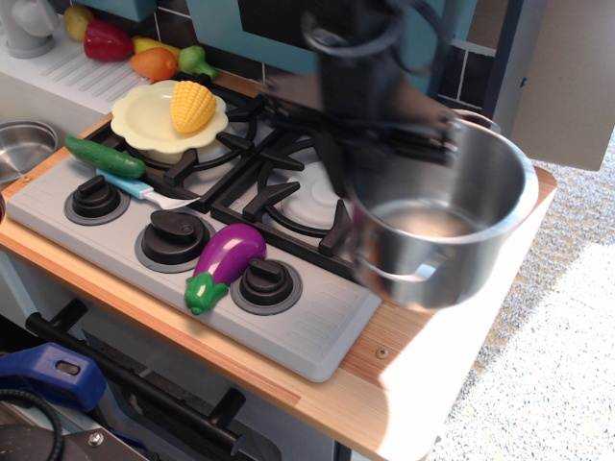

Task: Put pot or pan on stove

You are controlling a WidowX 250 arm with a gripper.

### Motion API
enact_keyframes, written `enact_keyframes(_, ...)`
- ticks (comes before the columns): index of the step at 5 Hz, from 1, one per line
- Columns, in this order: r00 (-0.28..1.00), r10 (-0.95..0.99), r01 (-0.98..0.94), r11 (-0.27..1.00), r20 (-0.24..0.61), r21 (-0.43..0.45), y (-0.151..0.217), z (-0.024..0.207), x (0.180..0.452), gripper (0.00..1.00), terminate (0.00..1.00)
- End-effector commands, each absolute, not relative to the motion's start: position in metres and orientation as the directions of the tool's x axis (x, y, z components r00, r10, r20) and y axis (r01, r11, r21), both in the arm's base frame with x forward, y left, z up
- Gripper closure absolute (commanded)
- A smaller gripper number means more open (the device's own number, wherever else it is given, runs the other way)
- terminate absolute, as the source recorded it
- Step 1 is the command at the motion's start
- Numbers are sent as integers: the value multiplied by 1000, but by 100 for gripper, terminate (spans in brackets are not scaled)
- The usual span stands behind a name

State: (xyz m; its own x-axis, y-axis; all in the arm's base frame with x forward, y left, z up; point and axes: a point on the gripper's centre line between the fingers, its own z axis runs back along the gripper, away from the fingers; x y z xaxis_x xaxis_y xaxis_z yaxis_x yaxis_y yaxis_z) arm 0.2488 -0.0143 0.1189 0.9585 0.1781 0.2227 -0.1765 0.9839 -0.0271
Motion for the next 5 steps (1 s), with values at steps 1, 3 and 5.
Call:
enact_keyframes(1, 947, 96, -101, 995, 306, 1, 34, 139, 261, 100, 0)
enact_keyframes(3, 908, 6, -22, 999, 419, 32, 71, 123, 289, 100, 0)
enact_keyframes(5, 873, 16, -18, 1000, 487, 0, 67, 99, 323, 100, 0)
